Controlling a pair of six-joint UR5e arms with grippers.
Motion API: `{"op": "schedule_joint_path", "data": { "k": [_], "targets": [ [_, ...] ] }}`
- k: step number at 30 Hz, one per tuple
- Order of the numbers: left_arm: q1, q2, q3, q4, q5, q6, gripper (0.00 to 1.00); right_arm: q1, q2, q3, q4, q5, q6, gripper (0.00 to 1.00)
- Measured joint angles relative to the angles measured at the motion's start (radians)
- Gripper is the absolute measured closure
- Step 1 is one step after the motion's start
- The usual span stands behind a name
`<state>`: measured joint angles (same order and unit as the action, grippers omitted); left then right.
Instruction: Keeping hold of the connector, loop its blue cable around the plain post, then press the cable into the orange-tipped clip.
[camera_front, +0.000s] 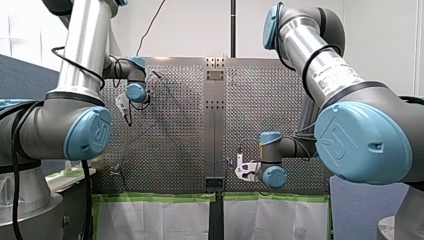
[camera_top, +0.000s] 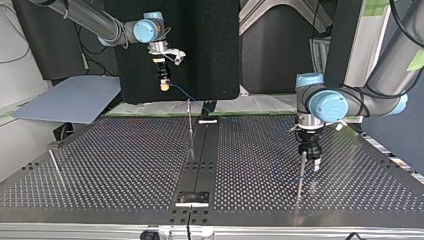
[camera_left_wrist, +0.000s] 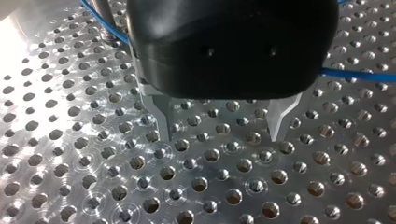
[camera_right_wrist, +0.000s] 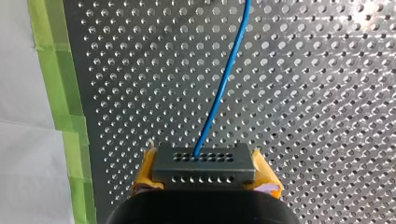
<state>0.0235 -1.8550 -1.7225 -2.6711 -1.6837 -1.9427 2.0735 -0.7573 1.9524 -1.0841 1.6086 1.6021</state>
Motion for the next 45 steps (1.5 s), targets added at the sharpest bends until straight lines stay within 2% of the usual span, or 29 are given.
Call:
{"op": "schedule_joint_path", "data": {
  "k": [8,14,20,27,37,45],
  "targets": [
    [0.000,0.000,0.000,-0.010,0.002,-0.055,0.00,0.004,0.003,0.001,-0.007,-0.027,0.006,1.00],
    [0.005,0.000,0.000,-0.018,0.045,-0.118,0.00,0.005,0.011,0.001,-0.013,-0.028,0.005,1.00],
    [0.018,0.000,0.000,-0.053,0.054,-0.176,0.00,0.001,0.047,0.001,-0.037,-0.027,0.011,1.00],
    [0.042,0.001,-0.011,-0.090,0.069,-0.250,0.00,0.000,0.055,0.001,-0.050,-0.028,0.020,1.00],
    [0.064,0.001,-0.070,-0.035,0.143,-0.335,0.00,-0.001,0.056,0.001,-0.058,-0.028,0.026,1.00],
    [0.082,0.008,-0.097,0.030,0.224,-0.417,0.00,0.000,0.056,0.001,-0.062,-0.030,0.028,1.00]
  ]
}}
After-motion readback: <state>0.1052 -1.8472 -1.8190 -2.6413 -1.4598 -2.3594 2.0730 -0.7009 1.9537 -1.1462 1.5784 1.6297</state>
